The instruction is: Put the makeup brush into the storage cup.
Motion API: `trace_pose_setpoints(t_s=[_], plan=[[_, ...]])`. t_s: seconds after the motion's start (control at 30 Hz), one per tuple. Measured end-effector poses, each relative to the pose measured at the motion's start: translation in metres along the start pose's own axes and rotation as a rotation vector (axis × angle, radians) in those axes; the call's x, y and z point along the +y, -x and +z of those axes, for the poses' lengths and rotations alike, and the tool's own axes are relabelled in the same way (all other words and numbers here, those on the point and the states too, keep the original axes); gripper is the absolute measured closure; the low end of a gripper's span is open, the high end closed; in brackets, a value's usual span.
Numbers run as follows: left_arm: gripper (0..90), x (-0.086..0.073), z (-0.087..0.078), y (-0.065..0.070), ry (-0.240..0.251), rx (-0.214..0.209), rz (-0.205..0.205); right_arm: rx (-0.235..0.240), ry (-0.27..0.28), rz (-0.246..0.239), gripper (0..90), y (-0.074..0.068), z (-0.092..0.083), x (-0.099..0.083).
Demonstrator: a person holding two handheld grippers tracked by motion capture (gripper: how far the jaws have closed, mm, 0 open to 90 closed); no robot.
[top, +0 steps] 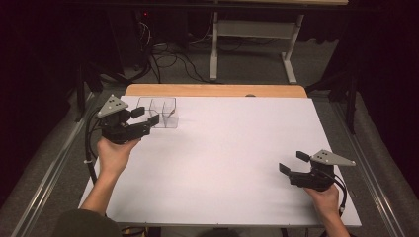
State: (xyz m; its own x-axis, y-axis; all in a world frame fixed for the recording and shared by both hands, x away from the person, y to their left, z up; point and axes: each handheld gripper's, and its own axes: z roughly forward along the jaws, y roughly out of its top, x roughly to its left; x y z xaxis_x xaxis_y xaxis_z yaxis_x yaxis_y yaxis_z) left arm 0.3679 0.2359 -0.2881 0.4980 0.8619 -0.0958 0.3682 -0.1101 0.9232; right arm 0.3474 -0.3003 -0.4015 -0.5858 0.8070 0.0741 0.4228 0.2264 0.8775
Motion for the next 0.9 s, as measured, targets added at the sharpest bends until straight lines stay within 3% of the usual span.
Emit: trace_pose_setpoints(t_s=[0.9], plan=[[37.9, -0.014, -0.013, 0.008, 0.001, -0.017, 0.011, 0.0, -0.001, -0.001, 16.7, -0.001, 0.001, 0.0]])
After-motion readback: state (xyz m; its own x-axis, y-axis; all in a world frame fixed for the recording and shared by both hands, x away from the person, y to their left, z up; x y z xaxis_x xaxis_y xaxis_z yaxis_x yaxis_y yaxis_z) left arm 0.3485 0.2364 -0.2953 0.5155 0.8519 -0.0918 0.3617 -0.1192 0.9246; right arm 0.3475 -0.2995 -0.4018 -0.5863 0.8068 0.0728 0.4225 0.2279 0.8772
